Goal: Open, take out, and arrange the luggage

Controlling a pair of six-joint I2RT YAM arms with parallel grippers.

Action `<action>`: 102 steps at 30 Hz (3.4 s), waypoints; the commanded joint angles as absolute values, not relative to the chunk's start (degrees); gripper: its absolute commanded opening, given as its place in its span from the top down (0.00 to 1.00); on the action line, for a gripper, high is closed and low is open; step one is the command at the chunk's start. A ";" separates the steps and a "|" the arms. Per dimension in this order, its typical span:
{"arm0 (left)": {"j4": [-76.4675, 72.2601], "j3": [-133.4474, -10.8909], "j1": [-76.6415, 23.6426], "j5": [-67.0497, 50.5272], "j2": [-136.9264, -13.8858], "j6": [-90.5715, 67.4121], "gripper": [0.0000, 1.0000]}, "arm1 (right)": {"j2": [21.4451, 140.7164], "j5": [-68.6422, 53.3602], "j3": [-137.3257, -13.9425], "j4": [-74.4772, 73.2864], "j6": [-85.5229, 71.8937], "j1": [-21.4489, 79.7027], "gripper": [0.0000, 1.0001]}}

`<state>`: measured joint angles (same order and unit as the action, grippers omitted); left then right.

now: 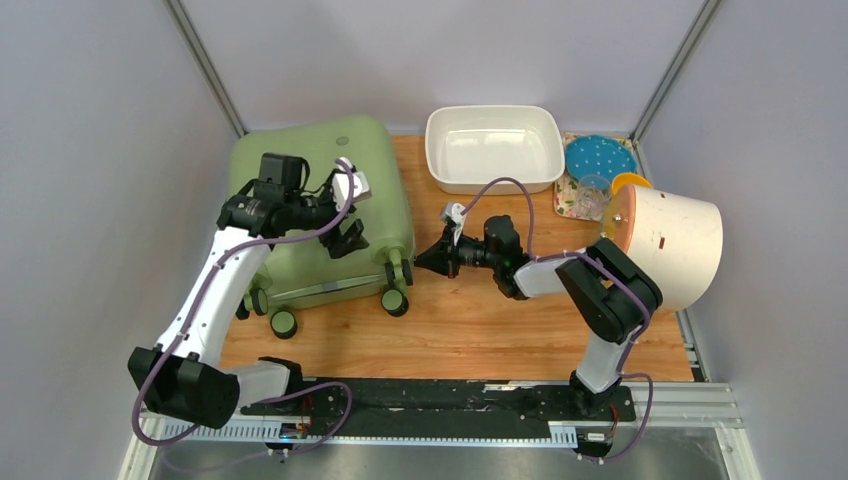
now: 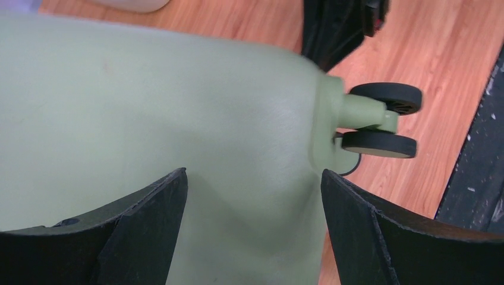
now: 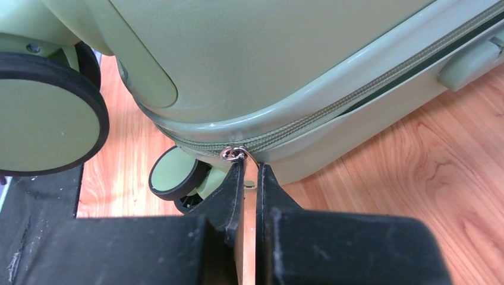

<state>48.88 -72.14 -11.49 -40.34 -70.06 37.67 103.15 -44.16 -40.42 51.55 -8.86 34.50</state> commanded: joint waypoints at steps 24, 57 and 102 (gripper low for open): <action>58.62 -74.53 -41.13 -25.93 -76.11 77.77 0.07 | 96.41 -36.82 -41.74 50.10 -5.10 37.44 1.00; 71.01 -66.72 -41.57 -29.79 -74.63 81.12 0.62 | 95.01 -32.12 -43.33 41.41 -0.18 37.09 1.00; 74.18 -58.09 -44.21 -36.21 -69.52 77.54 0.44 | 123.24 -9.31 -87.28 34.89 -3.69 33.75 0.95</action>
